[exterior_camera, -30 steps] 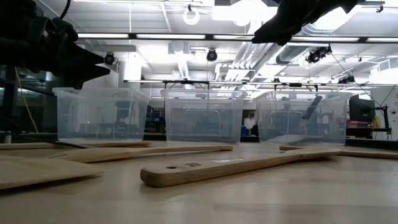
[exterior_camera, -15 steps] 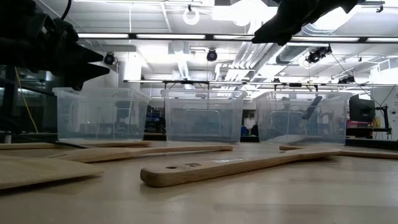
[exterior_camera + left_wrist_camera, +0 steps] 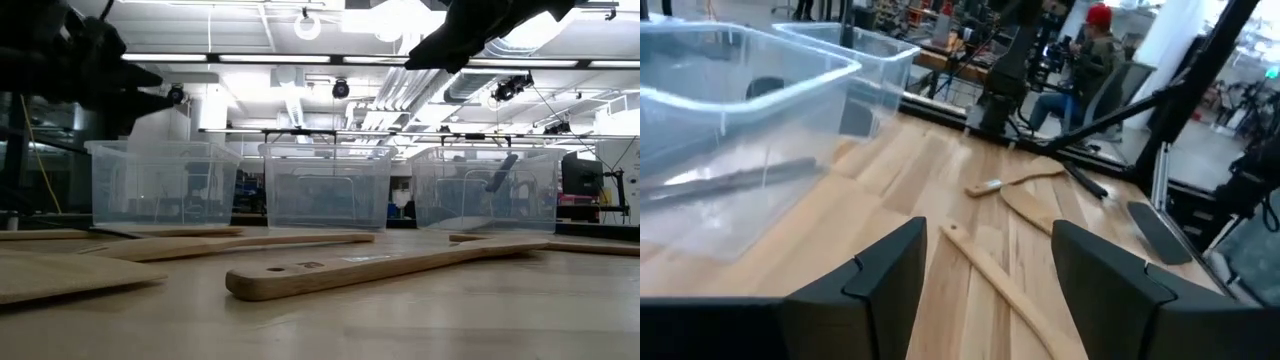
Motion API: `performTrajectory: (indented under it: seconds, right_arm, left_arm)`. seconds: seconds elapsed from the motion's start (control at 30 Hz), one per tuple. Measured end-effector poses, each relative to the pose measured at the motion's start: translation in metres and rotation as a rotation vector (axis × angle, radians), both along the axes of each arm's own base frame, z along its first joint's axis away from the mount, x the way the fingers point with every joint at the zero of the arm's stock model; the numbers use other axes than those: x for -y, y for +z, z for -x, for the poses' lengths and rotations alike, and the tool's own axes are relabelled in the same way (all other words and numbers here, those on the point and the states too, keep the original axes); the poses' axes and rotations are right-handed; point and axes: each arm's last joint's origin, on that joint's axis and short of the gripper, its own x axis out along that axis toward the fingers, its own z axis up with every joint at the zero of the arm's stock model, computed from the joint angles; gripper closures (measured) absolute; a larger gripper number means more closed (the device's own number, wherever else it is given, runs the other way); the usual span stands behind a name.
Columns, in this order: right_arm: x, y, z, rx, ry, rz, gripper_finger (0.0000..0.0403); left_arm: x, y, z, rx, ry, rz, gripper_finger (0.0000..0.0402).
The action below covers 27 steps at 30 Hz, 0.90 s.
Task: Pick & Place Kitchen Items
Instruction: Put the black table knife into the middle transparent bin
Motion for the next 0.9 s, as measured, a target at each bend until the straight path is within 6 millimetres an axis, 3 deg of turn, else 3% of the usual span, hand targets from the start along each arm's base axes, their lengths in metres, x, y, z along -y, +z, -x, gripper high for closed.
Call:
performTrajectory:
  seconds: [0.27,0.5,0.9]
  right_arm:
    - [0.000,0.000,0.000,0.000,0.000,0.000,0.0219]
    - [0.000,0.000,0.000,0.000,0.000,0.000,0.0219]
    - [0.000,0.000,0.000,0.000,0.000,0.000,0.0219]
  left_arm:
    - [-0.002,0.021,-0.010,-0.234,-0.019,0.004,0.0188]
    - [-0.003,0.037,-0.032,-0.395,-0.150,0.062,0.0188]
    - [0.001,0.030,-0.076,-0.708,-0.310,0.112,0.0188]
